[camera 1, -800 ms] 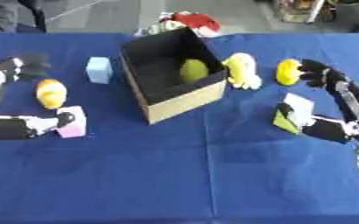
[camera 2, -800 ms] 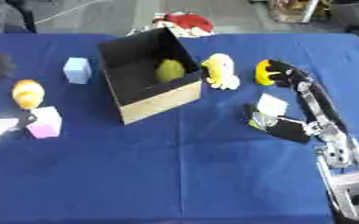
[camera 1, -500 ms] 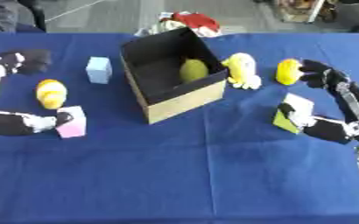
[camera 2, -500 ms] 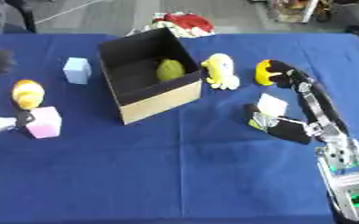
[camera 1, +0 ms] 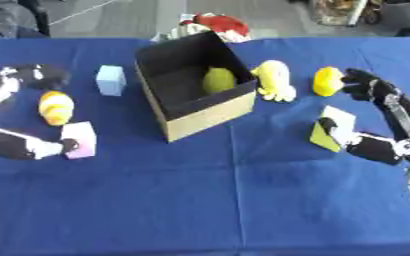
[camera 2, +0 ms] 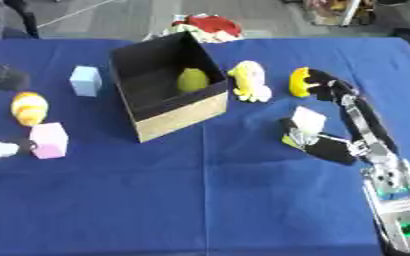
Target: Pick up objects on the table and place them in the box.
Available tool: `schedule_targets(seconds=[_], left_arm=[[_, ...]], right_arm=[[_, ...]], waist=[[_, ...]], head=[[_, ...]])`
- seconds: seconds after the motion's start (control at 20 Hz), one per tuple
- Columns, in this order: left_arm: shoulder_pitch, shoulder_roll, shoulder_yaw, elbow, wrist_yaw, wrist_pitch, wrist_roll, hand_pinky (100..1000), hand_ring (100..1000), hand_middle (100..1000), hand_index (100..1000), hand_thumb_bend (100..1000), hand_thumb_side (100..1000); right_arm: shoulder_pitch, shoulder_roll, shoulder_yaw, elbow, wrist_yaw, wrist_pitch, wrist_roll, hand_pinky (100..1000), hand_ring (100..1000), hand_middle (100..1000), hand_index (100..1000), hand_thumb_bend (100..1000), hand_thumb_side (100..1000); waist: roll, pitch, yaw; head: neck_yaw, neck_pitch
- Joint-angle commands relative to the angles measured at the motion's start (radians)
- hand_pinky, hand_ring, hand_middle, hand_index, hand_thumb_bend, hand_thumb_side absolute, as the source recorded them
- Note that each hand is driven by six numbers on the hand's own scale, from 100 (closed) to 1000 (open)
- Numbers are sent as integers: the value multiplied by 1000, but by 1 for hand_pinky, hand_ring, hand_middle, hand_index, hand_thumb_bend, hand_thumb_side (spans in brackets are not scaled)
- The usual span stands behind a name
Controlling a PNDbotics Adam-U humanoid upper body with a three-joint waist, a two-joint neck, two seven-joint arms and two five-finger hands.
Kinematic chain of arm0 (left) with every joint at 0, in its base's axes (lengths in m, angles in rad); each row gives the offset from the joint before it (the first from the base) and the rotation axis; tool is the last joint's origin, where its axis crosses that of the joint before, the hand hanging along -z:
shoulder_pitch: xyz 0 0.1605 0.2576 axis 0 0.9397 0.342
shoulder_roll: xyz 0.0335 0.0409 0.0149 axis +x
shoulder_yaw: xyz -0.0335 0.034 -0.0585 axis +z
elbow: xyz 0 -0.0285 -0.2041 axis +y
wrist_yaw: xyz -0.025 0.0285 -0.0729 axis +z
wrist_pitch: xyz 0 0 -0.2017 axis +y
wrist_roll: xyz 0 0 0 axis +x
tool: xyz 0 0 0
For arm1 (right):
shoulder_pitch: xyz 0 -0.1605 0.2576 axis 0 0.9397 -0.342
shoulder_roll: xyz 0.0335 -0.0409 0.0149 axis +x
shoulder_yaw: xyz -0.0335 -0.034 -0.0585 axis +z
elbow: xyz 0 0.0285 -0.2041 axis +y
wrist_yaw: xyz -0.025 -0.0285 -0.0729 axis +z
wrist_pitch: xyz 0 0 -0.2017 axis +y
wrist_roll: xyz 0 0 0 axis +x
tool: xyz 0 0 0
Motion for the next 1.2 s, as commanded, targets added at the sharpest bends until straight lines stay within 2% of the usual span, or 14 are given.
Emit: schedule_targets(seconds=[0.05, 0.3, 0.55, 0.8, 1.2], left_arm=[[-56, 80, -45, 60, -43, 2, -50, 790, 749, 747, 887, 617, 201], [-156, 59, -115, 198, -135, 12, -70, 792, 736, 747, 887, 602, 177], [-216, 19, -158, 296, -185, -24, -129, 795, 740, 751, 887, 585, 170], [-237, 3, -163, 341, -213, -51, -168, 799, 743, 756, 886, 560, 152], [-237, -14, -160, 377, -264, -55, -147, 777, 708, 717, 852, 481, 100]], right_arm=[[-5, -17, -1, -9, -11, -4, 6, 828, 818, 818, 941, 452, 220], [-5, -15, 1, -4, -15, -7, 11, 828, 817, 814, 940, 444, 224], [-5, -14, 0, -2, -18, -7, 11, 828, 817, 815, 940, 439, 227], [-4, -12, 1, 0, -21, -8, 11, 827, 815, 815, 939, 429, 233], [-4, -10, 1, 1, -21, -9, 13, 828, 815, 816, 940, 422, 235]], waist=[[13, -31, -2], [11, -31, -7], [10, -31, -14], [12, -31, -16], [15, -32, -19]], head=[[4, 4], [6, 4], [9, 4], [10, 4], [9, 4]])
